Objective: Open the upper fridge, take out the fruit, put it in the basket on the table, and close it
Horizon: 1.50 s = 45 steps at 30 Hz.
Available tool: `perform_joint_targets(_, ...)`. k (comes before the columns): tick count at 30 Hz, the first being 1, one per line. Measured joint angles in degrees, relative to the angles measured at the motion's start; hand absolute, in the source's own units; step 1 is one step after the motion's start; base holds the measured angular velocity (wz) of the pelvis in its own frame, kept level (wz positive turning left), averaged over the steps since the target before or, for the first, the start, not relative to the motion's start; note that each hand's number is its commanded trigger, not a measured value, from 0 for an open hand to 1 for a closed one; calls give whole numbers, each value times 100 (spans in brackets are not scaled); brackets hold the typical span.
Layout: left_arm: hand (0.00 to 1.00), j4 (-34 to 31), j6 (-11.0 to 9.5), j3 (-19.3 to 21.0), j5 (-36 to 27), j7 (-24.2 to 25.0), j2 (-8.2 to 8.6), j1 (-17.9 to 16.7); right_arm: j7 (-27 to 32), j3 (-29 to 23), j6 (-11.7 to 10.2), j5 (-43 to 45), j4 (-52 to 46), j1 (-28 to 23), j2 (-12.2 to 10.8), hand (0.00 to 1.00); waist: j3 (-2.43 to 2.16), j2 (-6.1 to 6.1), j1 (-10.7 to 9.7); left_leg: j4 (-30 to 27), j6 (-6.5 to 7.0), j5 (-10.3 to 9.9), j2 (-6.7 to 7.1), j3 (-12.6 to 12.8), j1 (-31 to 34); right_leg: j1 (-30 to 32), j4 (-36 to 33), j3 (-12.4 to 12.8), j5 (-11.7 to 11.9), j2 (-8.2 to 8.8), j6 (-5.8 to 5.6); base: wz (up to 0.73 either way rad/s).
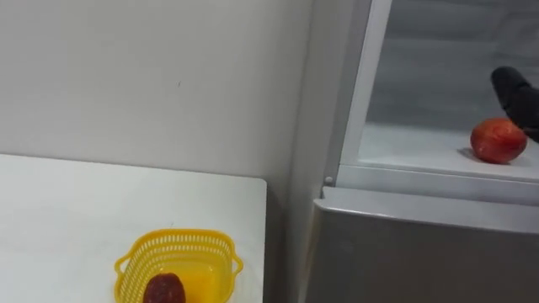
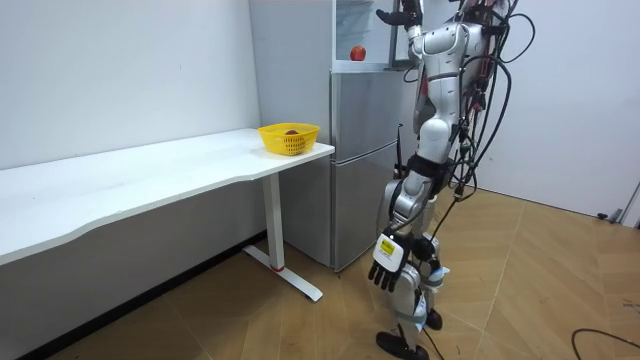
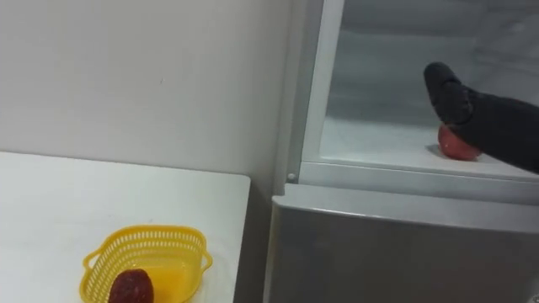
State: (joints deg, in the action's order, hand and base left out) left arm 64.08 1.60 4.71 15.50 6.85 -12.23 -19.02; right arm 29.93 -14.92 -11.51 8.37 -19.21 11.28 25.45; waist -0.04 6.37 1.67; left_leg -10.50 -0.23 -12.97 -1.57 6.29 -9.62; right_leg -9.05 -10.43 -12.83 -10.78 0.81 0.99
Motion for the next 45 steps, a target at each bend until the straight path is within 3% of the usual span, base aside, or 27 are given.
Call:
perform_joint_targets(7, 0, -7, 1, 140, 32, 21, -14, -13, -6, -194, 224, -416, 863, 2, 76, 0, 4, 51, 4, 20, 1, -1, 2, -10, 13, 24, -6, -35, -18, 10, -1, 0)
perform_joint_targets(10, 0, -13, 2, 284, 30, 71, -26, -39, 6, -245, 238, -530, 1431, 196, 299, 0, 3, 77, 18, 33, 0, 0, 7, -20, 16, 35, -7, -28, -26, 11, 2, 0)
perform_joint_targets(14, 0, -29, 3, 316, 33, 84, -37, -35, -9, -244, 414, -773, 2032, 542, 700, 0, -9, 123, 19, 21, 1, 2, 11, -33, 57, 101, -16, -24, -26, 10, 1, 0)
perform_joint_targets(20, 0, -21, 98, 481, 45, 46, -33, -40, -116, -253, 594, -957, 2707, 947, 829, 0, -4, 244, -9, -24, 1, 3, 24, -159, 159, 124, -13, -119, -34, 25, -2, 9)
perform_joint_targets(27, 0, -79, 220, 527, 47, 33, -43, -65, -364, -192, 884, -1565, 3298, 1507, 1081, 0, -17, 254, 10, -83, 1, 2, 29, -221, 355, 207, -18, -170, -33, 29, -2, 5)
perform_joint_targets(31, 0, -423, 224, 526, 45, 39, -81, -128, -669, 9, 930, -1997, 3937, 1807, 1478, 0, -20, 258, 1, -102, -2, 6, 29, -267, 395, 210, -20, -262, -33, 35, -2, 10)
perform_joint_targets(38, 0, -590, 278, 532, 44, 103, -126, -194, -1141, 87, 1173, -2137, 4117, 1818, 1498, 0, -20, 312, 17, -123, -8, 11, 29, -342, 395, 213, -29, -299, -35, 36, -1, 2)
perform_joint_targets(45, 0, -624, 323, 529, 38, 165, -152, -239, -1289, 219, 1182, -2125, 4162, 1924, 1499, 0, -44, 392, 12, -148, -7, 11, 43, -345, 400, 209, -21, -311, -39, 53, 1, 0)
